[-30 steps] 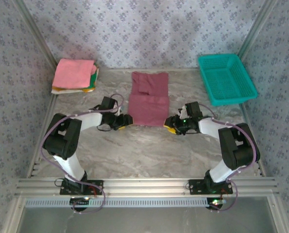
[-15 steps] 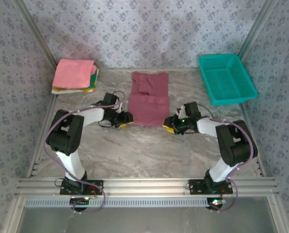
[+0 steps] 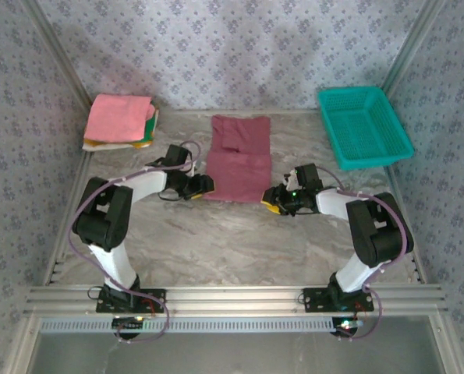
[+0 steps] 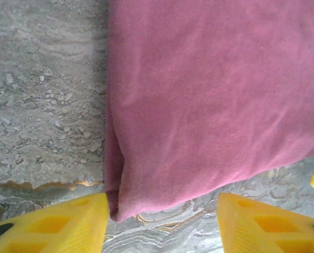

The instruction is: Fold and stack the t-shirts

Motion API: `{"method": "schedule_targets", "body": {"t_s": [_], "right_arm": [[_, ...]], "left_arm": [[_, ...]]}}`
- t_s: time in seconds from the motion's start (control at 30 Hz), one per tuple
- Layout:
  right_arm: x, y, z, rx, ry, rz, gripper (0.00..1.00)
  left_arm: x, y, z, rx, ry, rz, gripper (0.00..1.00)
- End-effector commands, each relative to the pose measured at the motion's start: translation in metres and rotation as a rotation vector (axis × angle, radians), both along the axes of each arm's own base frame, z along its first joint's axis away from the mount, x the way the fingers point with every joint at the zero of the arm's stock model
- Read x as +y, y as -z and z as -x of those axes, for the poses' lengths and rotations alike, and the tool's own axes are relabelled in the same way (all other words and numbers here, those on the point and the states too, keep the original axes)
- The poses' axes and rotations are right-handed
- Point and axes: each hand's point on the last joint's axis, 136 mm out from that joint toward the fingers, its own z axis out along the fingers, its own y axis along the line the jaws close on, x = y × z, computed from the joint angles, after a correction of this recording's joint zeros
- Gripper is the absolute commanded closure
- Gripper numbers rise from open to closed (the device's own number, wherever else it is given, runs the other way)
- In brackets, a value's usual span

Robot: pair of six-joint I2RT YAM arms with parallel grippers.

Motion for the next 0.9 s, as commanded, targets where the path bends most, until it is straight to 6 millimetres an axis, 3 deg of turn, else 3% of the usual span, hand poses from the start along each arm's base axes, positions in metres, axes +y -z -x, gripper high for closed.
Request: {"method": "schedule_targets", "body": {"t_s": [0.0,0.33,0.57,0.63,0.87], "right_arm": [[-0.001,-0.003,0.001,0.002,0.006,0.011,0.6],[0.001,-0.003,-0.002,-0.006,0.005,0.009,0.6],[-0.001,-0.003,0.001,-0.005,0.005,0.023,0.61],[-0.002,-0.003,0.001,-0.006,0.007,0.024,0.61],[-0.016,-0.008,-0.002,-0.037,0.063,0.049,0.62]], "left_arm": [[-0.001,0.015,0.005,0.032,0.015,-0.03,0.42],[-0.005,0.015,-0.002,0.017,0.027,-0.053,0.41],[-0.026,0.014,-0.007,0.013,0.064,-0.034,0.58],[-0.025,0.014,-0.006,0.016,0.064,-0.037,0.6],[-0.022,0.008,-0.004,0.007,0.062,-0.051,0.85]]}}
